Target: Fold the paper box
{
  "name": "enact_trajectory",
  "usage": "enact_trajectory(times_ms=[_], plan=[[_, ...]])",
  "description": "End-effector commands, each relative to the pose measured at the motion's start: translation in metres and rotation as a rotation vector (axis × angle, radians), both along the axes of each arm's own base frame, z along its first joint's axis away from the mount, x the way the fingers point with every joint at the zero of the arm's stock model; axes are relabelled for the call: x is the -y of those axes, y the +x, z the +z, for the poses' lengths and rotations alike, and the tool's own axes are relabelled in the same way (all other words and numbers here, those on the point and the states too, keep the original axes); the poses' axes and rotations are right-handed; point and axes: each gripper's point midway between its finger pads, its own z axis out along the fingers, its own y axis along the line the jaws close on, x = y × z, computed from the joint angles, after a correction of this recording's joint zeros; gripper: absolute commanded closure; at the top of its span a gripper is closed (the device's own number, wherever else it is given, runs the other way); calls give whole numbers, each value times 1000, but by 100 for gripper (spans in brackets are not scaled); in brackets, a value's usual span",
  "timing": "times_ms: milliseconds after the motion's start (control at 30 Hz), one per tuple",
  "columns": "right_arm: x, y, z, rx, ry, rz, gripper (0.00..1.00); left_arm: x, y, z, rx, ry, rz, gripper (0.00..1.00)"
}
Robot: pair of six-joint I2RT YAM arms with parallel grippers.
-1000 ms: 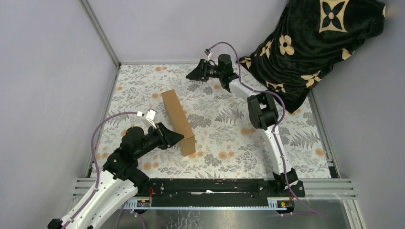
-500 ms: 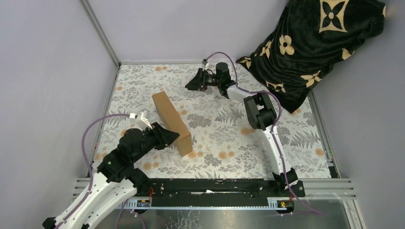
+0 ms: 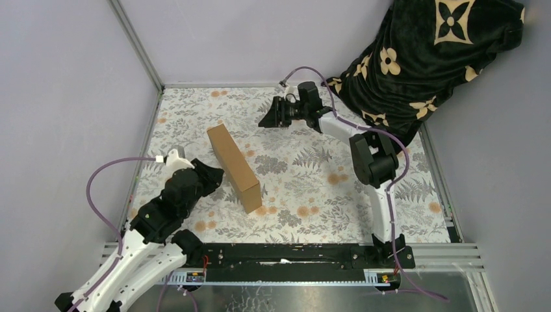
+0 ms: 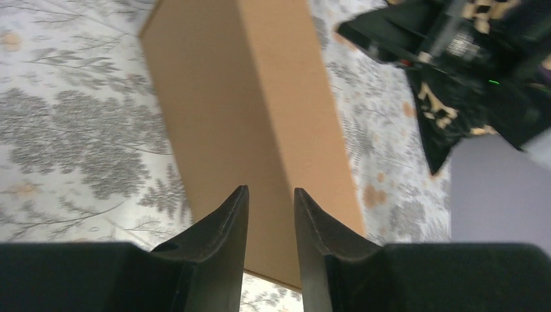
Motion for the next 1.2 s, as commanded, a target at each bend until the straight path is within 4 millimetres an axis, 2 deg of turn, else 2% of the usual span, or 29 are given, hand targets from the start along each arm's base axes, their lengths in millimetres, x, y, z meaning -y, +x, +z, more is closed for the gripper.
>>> enact_trajectory(times_ms=[0, 167, 300, 467, 567, 667, 767, 900, 967, 1033, 1067, 1133, 1167], plan=[[5, -23, 22, 103, -82, 19, 42, -38, 10, -16, 3, 17, 247, 64], [2, -43, 34, 111, -107, 55, 43, -44, 31, -24, -3, 92, 336, 70], [1, -77, 32, 91, -155, 89, 43, -50, 56, -38, -48, 130, 375, 71], [6, -120, 21, 106, -239, 92, 44, -80, 85, -57, -67, 100, 434, 74], [4, -149, 6, 80, -276, 98, 45, -95, 107, -62, -77, 133, 463, 76], [-5, -179, -5, 86, -302, 97, 47, -91, 137, -70, -92, 119, 424, 80], [-23, -205, -4, 110, -257, 97, 49, -63, 173, -73, -77, 58, 306, 89], [-32, -237, 3, 94, -147, 115, 50, -4, 213, -84, -91, -16, 100, 93], [-24, -244, 10, 87, -82, 86, 50, 33, 225, -83, -86, 13, 16, 93], [-12, -246, 5, 95, -131, 68, 51, 66, 235, -78, -61, 19, -51, 92], [-3, -245, 0, 99, -180, 41, 51, 82, 239, -76, -51, 3, -92, 92], [29, -250, -10, 98, -309, -13, 52, 113, 247, -68, -30, -33, -190, 92], [43, -253, -11, 106, -345, -36, 51, 126, 249, -71, -33, -31, -228, 92]])
